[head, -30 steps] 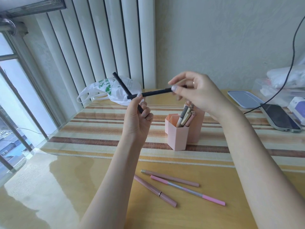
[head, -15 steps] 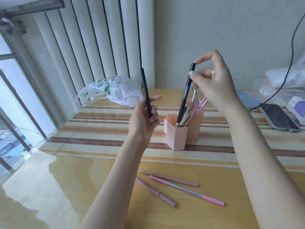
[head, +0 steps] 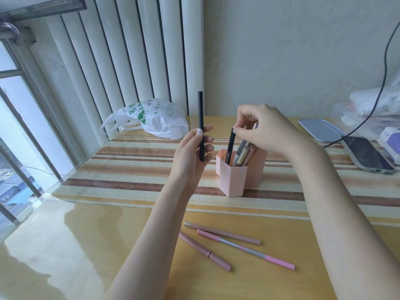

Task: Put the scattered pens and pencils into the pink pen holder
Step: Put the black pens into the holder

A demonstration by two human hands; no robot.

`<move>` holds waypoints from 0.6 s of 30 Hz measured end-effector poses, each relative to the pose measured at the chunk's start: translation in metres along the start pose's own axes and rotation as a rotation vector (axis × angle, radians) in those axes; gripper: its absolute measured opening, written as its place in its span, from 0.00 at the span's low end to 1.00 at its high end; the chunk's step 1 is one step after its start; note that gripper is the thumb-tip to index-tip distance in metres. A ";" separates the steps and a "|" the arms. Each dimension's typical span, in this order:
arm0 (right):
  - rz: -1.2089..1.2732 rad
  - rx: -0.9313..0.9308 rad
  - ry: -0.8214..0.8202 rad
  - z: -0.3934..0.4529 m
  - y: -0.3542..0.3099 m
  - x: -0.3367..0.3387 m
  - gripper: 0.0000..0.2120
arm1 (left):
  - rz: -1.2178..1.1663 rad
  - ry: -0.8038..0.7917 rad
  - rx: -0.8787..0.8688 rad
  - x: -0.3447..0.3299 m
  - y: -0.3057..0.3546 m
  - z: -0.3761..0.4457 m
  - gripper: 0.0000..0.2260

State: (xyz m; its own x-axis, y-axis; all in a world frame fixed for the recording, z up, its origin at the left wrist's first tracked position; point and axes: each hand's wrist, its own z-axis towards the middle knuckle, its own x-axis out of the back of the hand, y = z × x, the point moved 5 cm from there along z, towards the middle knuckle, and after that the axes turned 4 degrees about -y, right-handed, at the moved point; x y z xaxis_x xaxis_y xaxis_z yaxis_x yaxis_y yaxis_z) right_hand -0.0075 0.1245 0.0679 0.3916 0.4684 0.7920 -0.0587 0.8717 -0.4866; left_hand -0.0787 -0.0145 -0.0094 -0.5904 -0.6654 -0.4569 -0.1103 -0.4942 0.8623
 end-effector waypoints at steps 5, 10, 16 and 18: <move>-0.044 -0.053 0.064 -0.001 0.008 0.008 0.06 | 0.049 -0.043 0.012 -0.003 -0.003 -0.001 0.11; 0.314 0.016 0.175 0.001 0.003 0.018 0.11 | 0.129 -0.138 -0.002 -0.012 -0.003 -0.002 0.13; 0.461 0.104 0.152 0.002 -0.009 0.011 0.06 | 0.266 -0.203 -0.029 -0.018 -0.005 -0.004 0.14; 0.518 0.109 0.221 0.001 -0.007 0.016 0.05 | 0.289 -0.211 -0.054 -0.017 -0.003 -0.004 0.14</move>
State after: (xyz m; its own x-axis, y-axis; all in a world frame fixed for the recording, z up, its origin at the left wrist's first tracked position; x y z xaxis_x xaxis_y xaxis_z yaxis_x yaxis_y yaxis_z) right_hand -0.0017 0.1261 0.0844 0.4682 0.8074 0.3589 -0.3833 0.5516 -0.7408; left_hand -0.0649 -0.0043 -0.0051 -0.7435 -0.6547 -0.1360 0.1242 -0.3350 0.9340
